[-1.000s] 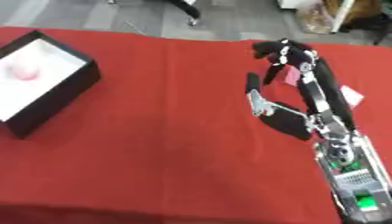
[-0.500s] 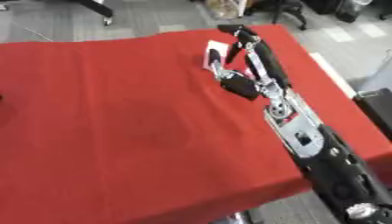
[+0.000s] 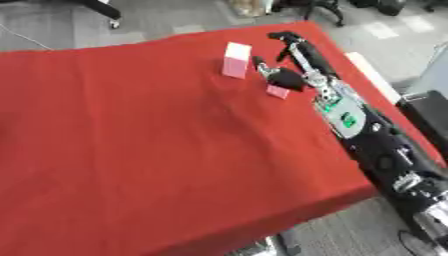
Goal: Pick up the objects with one hand, pass them to the other hand, and then place them into the box on the other side of the table.
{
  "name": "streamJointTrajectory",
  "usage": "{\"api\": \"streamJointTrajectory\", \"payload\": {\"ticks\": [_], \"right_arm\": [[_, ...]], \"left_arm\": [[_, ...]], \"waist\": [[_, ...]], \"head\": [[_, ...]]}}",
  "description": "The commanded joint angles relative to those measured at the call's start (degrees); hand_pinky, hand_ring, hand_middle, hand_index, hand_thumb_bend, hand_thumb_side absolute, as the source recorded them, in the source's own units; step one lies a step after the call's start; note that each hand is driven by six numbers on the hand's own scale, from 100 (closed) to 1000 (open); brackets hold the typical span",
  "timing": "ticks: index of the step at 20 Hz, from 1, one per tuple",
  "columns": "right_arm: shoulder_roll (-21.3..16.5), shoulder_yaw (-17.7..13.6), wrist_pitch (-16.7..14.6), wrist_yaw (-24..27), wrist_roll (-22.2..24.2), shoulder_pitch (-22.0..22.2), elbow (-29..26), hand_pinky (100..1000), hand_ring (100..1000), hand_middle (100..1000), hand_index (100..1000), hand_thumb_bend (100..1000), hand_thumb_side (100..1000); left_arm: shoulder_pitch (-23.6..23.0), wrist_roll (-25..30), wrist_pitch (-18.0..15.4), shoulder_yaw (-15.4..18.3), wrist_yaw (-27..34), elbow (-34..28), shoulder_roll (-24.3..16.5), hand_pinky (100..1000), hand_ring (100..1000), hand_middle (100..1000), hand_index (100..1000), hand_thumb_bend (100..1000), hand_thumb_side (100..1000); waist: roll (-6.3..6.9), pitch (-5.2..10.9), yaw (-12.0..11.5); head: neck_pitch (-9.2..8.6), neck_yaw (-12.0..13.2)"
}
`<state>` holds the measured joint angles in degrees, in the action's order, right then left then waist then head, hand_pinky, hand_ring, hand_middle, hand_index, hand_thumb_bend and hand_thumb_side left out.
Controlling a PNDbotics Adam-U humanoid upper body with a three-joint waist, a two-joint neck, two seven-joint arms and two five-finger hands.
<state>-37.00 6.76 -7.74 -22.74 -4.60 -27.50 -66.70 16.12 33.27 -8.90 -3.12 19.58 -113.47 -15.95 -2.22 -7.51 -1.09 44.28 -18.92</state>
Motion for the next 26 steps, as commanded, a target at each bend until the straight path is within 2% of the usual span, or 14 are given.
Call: {"api": "streamJointTrajectory", "payload": {"ticks": [1,5,13,26], "right_arm": [[-2.3,-0.9,-1.9,-0.9,2.0,-1.4,3.4,850,706,908,931,322,663],[-3.4,-1.7,-3.3,-0.1,3.4,-0.9,4.0,854,708,906,929,327,662],[-5.0,-2.8,-2.7,0.7,2.4,-0.2,5.2,874,745,911,932,340,652],[-7.0,-4.3,-1.9,-1.4,-1.9,-0.9,8.5,896,776,916,936,354,634]], "left_arm": [[0.0,1.7,0.1,-0.2,-0.3,-1.1,0.1,829,983,813,911,100,657],[-0.6,2.9,0.5,-0.2,-1.3,-1.1,0.4,829,987,814,911,100,665],[-0.7,3.7,0.9,-0.5,-2.5,-1.1,1.0,829,988,815,913,100,672],[-0.3,4.1,1.0,-0.7,-3.6,-1.1,1.5,829,990,815,916,100,677]], "waist": [[-0.05,0.65,-0.2],[-0.38,0.57,-0.4],[-0.84,0.54,-1.0],[-1.09,-0.06,-1.8]], "head": [[-0.17,0.1],[-0.17,0.9],[-0.17,2.2],[-0.17,1.1]]}}
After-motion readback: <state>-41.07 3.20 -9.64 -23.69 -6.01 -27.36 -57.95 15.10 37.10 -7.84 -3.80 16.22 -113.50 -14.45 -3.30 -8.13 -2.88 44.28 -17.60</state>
